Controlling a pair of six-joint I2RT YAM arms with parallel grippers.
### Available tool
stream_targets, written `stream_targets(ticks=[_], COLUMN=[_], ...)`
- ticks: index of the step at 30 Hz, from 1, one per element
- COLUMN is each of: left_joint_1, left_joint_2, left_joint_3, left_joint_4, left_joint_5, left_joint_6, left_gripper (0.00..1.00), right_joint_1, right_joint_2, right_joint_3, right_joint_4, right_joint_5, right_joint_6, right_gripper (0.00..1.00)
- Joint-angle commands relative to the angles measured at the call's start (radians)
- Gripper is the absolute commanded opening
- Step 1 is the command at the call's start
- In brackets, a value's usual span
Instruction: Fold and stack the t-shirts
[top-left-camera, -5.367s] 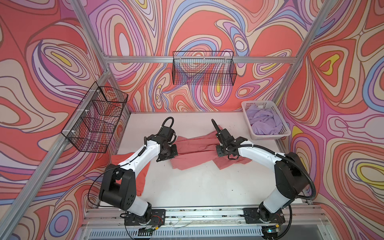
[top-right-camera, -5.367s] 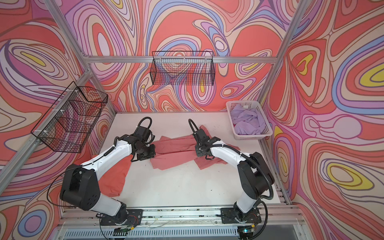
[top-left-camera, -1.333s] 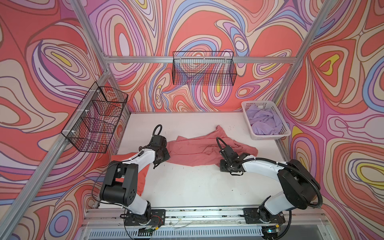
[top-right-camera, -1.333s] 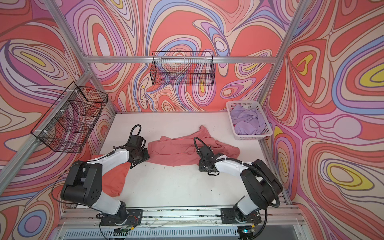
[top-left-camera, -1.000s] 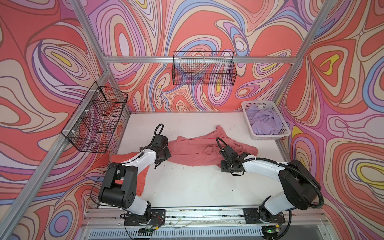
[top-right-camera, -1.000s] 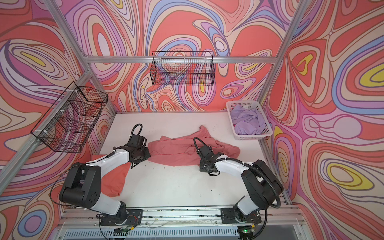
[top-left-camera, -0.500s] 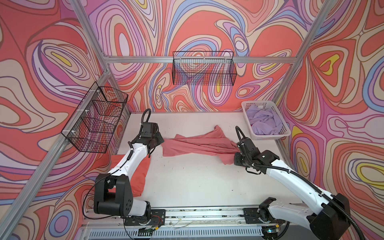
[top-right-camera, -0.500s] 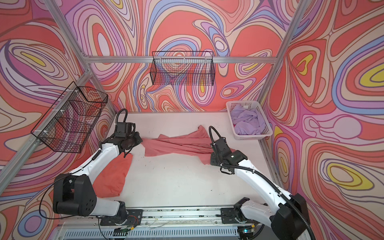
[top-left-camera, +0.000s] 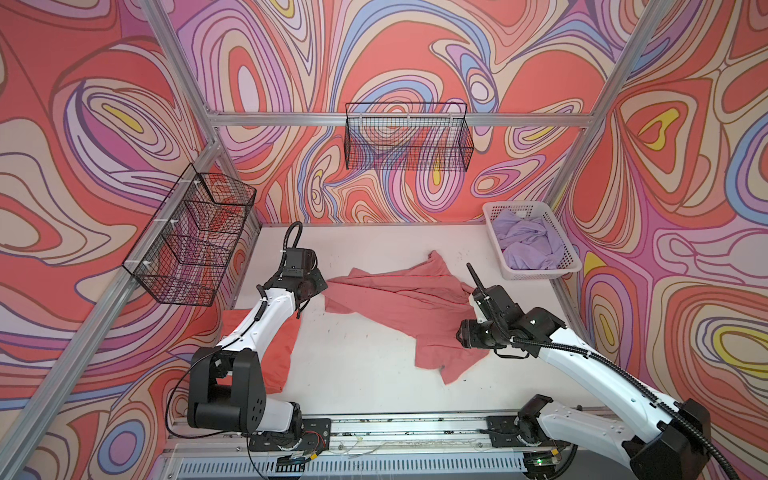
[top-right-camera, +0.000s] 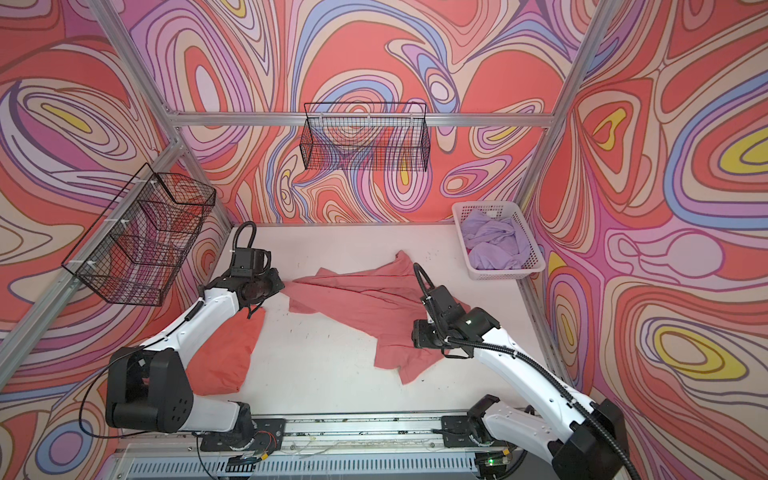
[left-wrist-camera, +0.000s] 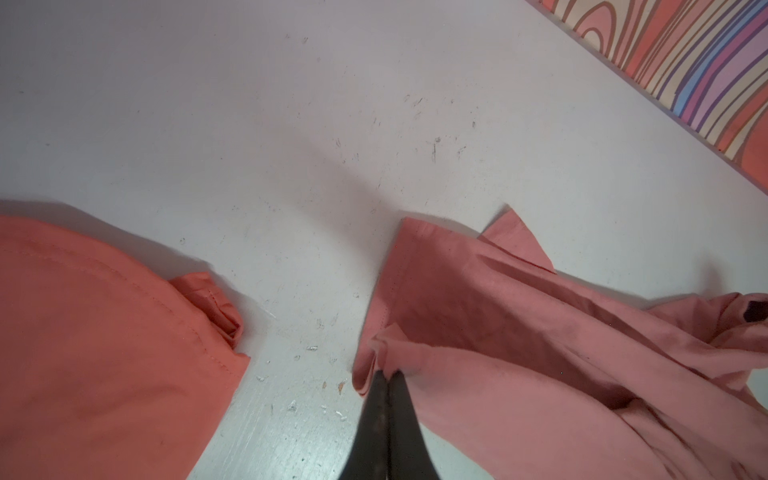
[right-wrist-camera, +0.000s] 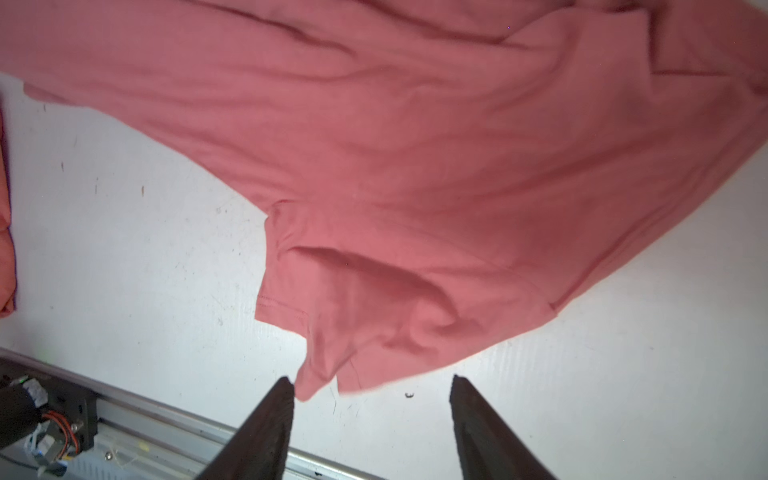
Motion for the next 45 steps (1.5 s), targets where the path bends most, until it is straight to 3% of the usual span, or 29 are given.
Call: stream_targets(ticks=[1,10,16,22,26,31,38,45], left_joint_1=[0.006,0.008,0.033,0.043,0.043,0.048,0.051,0.050], left_joint_2=[-0.005,-0.031,-0.052,-0.041,-0.034,-0.055,-0.053,-0.049], left_joint_3=[-0.007,-0.059,-0.083,-0.091,-0.084,-0.073,-0.067,-0.080], left_joint_4=[-0.018,-0.026,-0.026,-0.011,-0.012,-0.021,-0.023,-0.017], left_joint_5=[-0.017,-0.036,-0.063,-0.061,-0.074,-0.107,-0.078,-0.032], left_joint_6=[0.001,-0.001,0.002,-0.003,0.001,0.024,0.014,0.006], left_gripper=[0.00,0.00,0.00,0.00,0.00,0.00,0.00,0.00], right_joint_1=[-0.061,-0.129,-0.133,-0.134,-0.139,-0.139,-0.140,-0.136], right_joint_2=[0.071,0.349,0.524,0.741,0.840,0.661,0.297,0.202], right_joint_3=[-0.034,-0.128,-0.075,0.079,0.260,0.258,0.042,-0.146], right_joint_4=[0.092,0.404,0.506,0.579,0.508,0.361,0.184,0.171], right_joint_5=[0.041,0.082,0.005,0.016,0.012,0.050,0.028,-0.001], right_joint_6=[0.008,-0.002,-0.060,-0.116,-0.153,-0.178,-0.080,0.030], right_gripper=[0.66,0.63,0.59,0.59,0.60,0.68,0.71,0.66])
